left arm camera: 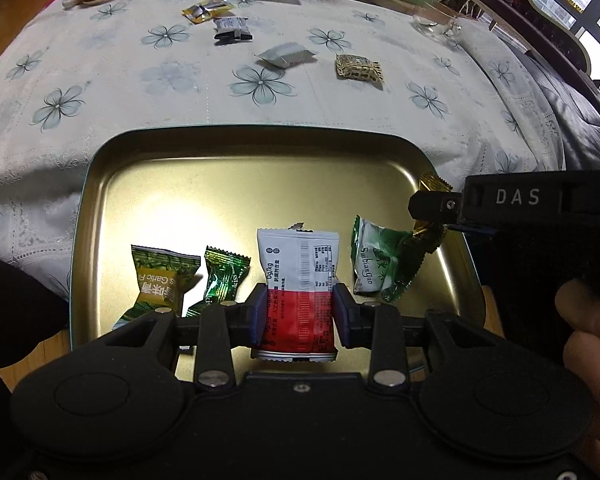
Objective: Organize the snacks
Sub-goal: 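Carry the red-and-white packet and gold candy over the gold tray with both tools, then open the left tool to drop the packet while the right tool drops the gold candy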
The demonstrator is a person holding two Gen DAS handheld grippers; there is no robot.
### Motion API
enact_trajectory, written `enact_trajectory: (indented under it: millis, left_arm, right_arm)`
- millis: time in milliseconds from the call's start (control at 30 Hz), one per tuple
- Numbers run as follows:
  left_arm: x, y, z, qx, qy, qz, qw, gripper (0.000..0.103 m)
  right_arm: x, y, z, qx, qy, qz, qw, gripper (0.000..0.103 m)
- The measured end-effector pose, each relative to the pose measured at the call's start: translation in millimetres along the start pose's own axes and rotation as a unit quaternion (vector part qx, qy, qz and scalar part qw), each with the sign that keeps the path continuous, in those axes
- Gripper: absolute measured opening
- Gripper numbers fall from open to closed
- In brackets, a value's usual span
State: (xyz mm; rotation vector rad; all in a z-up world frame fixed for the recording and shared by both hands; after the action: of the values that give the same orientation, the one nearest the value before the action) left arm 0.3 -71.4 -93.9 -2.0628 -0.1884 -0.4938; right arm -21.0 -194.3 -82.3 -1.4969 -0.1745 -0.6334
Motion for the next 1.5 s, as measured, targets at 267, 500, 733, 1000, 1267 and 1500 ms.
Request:
enact_trajectory:
  millis: [267, 500, 733, 1000, 1267, 1500]
  left_arm:
    - [8.6, -7.4, 10.3, 0.007, -0.031, -0.033, 0.9989, 0.042]
    - [13.7, -13.6, 27.9, 0.102, -0.026, -0.064, 0.9925, 0.042]
    - [15.0, -13.4, 36.1, 0.137, -0.024, -0.066, 0.9881, 0.042]
    - [15.3, -13.0, 41.0, 0.161, -0.025, -0.069, 0.9842, 0.042]
    - [15.5, -15.1, 45.1, 0.169, -0.035, -0.075, 0.9822, 0.042]
    - [15.4, -16.5, 52.8, 0.17, -0.058, -0.077, 0.9808, 0.042]
  right_arm:
    - [0.4, 4.0, 4.3, -0.003, -0.004, 0.003, 1.0, 0.021]
    - [1.4, 6.6, 12.5, -0.013, -0.021, -0.004, 1.0, 0.021]
    - [3.5, 8.2, 25.7, -0.018, -0.047, -0.016, 0.999, 0.021]
    - [4.9, 8.5, 34.3, -0.033, -0.071, -0.032, 0.996, 0.021]
    - [3.1, 7.1, 36.8, -0.048, -0.089, -0.045, 0.994, 0.021]
    - [2.3, 6.2, 39.5, -0.051, -0.098, -0.051, 0.993, 0.021]
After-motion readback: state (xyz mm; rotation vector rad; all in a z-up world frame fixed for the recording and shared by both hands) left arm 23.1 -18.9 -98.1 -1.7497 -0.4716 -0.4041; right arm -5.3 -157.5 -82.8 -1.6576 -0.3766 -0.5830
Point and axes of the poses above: each gripper's, at about its wrist camera, not at the fingertips, and y roughly the way its jaws point, z to its left, x to its top, the point moved 10 cm from there along y, roughly the way its jaws point, and after that the axes turned 14 degrees about -x, right-handed, at the moved point
